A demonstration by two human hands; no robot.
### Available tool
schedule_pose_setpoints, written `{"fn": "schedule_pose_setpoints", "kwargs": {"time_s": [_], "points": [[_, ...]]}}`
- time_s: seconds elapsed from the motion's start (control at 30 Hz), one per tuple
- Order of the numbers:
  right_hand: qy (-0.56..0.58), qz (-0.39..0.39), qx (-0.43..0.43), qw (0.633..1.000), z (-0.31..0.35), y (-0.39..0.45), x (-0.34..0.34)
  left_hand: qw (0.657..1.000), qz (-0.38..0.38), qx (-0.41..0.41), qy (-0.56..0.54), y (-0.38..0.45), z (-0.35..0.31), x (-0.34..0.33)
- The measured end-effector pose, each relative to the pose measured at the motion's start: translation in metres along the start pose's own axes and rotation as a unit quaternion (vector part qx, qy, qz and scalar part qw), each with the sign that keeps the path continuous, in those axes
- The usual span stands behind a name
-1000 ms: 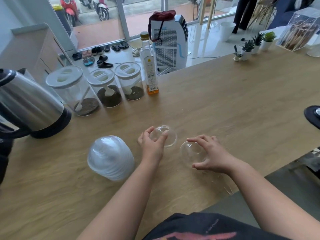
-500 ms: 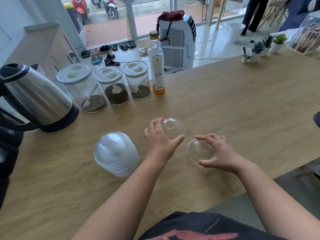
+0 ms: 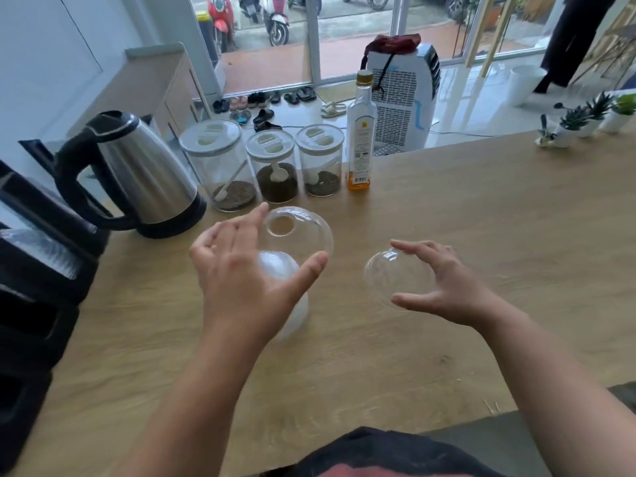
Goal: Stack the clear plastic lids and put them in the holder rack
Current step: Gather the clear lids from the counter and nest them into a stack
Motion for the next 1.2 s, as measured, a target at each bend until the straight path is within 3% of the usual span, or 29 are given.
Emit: {"fn": "schedule_pose_setpoints", "kwargs": {"time_s": [0.13,0.4,1.2], "points": [[0.014,0.019,0.024,0.999,0.019,0.008,-0.013,0.997,-0.006,0.061,0.036,-0.005,0.040,0.009],[0.003,0.040,0.047,0.998,0.042,0.009,-0.020,0.991,0.018,0.082,0.100,-0.015,0.065,-0.010],[0.008,0.042,0.108,0.993,0.093,0.030,-0.026,0.982,0.104,0.077,0.140,-0.007,0.066,-0.025]]}}
Point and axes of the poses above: each hand's wrist, its own y-axis towards the middle knuckle, its own x-axis out of the back of the hand, z = x × y, the point moved 6 cm from there along y, towards the middle knuckle, and after that the axes turned 8 degrees about -z, right-handed, at the moved point
